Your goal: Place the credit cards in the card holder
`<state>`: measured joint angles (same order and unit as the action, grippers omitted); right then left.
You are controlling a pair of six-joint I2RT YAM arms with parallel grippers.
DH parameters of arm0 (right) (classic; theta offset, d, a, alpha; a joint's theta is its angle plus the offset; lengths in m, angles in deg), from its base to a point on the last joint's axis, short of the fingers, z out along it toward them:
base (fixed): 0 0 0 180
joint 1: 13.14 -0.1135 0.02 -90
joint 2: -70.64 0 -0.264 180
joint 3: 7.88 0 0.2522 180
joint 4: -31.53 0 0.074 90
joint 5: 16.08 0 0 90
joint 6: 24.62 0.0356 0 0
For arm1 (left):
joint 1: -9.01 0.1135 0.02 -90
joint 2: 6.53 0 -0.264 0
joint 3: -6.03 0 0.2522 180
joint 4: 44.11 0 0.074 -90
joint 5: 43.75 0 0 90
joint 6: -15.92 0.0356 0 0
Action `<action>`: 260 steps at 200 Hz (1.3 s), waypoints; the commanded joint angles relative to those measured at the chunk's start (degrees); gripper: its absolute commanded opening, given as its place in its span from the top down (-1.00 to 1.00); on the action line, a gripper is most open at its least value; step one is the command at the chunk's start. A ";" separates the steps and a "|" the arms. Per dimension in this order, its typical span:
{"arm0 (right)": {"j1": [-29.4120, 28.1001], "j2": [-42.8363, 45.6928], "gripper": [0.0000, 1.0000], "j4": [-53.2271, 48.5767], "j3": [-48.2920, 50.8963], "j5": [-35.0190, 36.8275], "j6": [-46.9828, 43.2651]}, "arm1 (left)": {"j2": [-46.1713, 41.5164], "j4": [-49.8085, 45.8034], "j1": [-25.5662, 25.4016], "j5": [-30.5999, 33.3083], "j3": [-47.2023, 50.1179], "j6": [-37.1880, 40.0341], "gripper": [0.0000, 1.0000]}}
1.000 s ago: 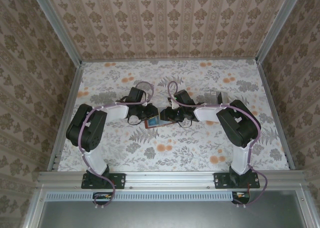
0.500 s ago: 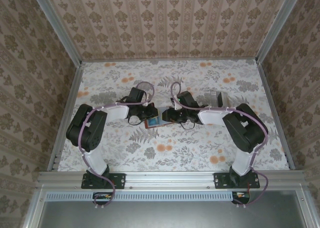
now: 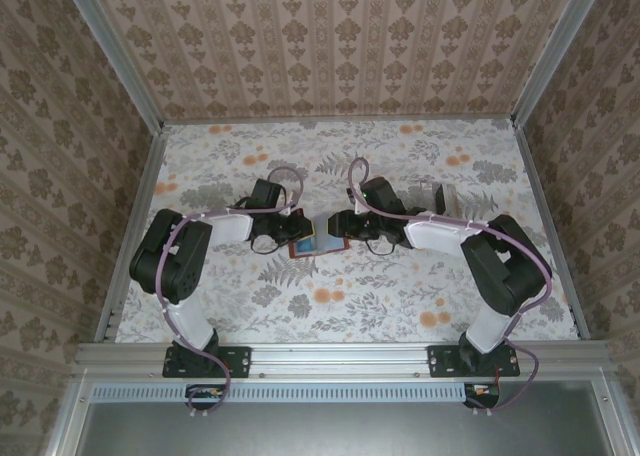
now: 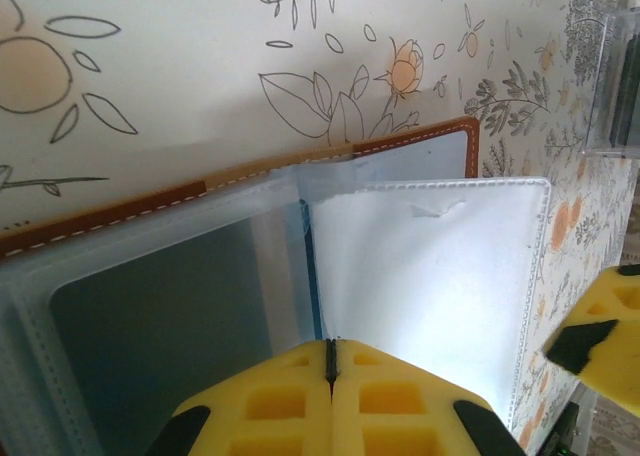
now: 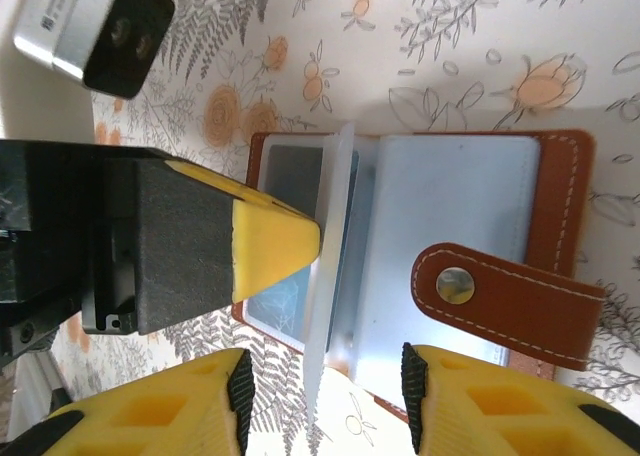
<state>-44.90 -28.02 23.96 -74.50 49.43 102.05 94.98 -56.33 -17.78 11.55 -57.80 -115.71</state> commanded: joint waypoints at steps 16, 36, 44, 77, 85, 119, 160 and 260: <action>-0.64 -3.44 0.06 1.90 -1.80 -4.87 1.32 | -1.58 1.27 0.24 -1.60 0.73 -0.20 1.00; -0.66 -5.59 0.07 2.30 -3.25 -6.07 2.14 | -1.67 1.28 0.26 -1.60 0.82 -0.23 1.00; -0.73 -6.15 0.07 3.21 -3.40 -6.57 2.67 | -1.66 1.30 0.29 -1.54 0.88 -0.19 1.00; -1.38 -6.64 0.30 5.44 -4.08 -7.82 3.35 | -2.31 1.26 0.25 -1.68 1.11 -0.55 1.00; -1.54 -6.46 0.36 5.78 -4.12 -8.19 3.19 | -2.82 1.91 1.85 -1.75 1.36 -1.28 1.00; -2.02 -6.19 0.38 6.47 -4.26 -9.12 2.53 | -7.91 3.76 5.55 -5.09 3.12 -4.49 0.82; -3.75 -8.15 0.36 6.58 -6.52 -10.02 2.36 | -14.83 -0.85 10.43 -6.56 3.57 -4.18 0.66; -6.51 -17.49 0.16 4.30 -18.56 -10.58 2.55 | -19.10 -5.26 16.30 -4.02 8.66 -2.03 0.52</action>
<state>-50.81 -43.73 29.47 -89.10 40.03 104.67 78.24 -59.66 -3.00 6.52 -50.15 -119.09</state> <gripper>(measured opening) 0.418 0.218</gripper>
